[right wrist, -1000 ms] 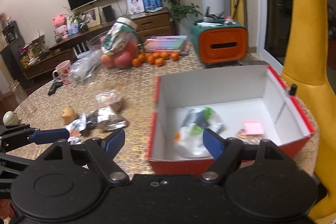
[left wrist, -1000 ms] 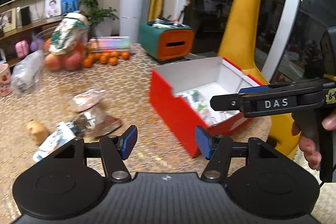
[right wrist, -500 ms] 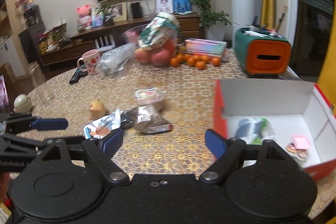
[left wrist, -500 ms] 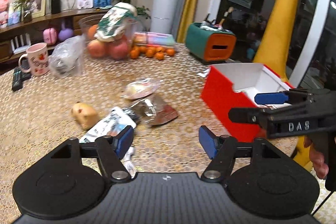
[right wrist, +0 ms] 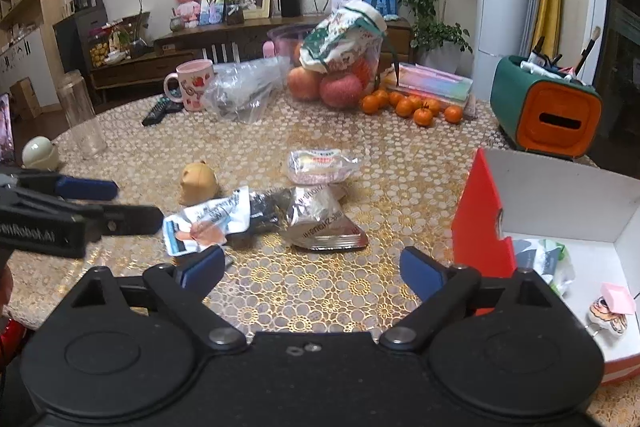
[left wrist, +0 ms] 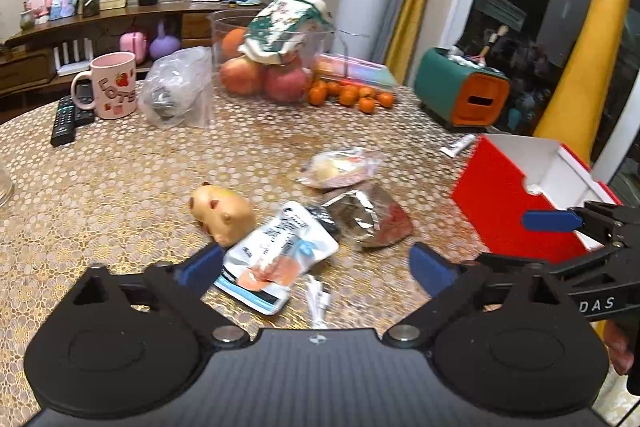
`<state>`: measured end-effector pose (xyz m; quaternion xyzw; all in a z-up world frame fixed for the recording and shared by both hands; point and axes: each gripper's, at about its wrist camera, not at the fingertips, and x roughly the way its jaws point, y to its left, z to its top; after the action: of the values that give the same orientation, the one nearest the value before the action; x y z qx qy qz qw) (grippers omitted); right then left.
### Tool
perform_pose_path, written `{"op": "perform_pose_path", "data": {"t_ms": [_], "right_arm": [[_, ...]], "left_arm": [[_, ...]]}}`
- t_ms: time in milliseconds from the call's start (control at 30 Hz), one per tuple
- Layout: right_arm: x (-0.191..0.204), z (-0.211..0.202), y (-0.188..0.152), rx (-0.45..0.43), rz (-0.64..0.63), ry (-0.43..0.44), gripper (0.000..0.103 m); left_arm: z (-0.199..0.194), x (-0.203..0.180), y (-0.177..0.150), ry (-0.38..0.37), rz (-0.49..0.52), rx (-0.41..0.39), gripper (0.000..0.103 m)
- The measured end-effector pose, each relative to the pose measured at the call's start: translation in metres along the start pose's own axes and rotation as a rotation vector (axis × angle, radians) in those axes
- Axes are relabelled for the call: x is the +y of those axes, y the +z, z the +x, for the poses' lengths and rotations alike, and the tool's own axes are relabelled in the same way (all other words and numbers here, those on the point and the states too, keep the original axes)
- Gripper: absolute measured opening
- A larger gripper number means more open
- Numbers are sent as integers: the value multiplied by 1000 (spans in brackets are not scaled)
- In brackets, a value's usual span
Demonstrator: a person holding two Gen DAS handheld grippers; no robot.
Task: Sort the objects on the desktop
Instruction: 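Move both open tools back toward the table items, then grasp the silver foil snack bag with the right tool while the left tool grasps the tan pig toy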
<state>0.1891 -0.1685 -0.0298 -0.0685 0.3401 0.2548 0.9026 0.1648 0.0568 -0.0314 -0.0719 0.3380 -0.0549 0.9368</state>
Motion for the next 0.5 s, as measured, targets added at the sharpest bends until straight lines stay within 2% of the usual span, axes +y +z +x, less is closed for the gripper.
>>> {"op": "perform_pose_path", "data": {"t_ms": [500], "right_arm": [[-11, 73, 21, 42, 10, 2, 95]], "left_arm": [[76, 49, 26, 129, -30, 74, 103]]}}
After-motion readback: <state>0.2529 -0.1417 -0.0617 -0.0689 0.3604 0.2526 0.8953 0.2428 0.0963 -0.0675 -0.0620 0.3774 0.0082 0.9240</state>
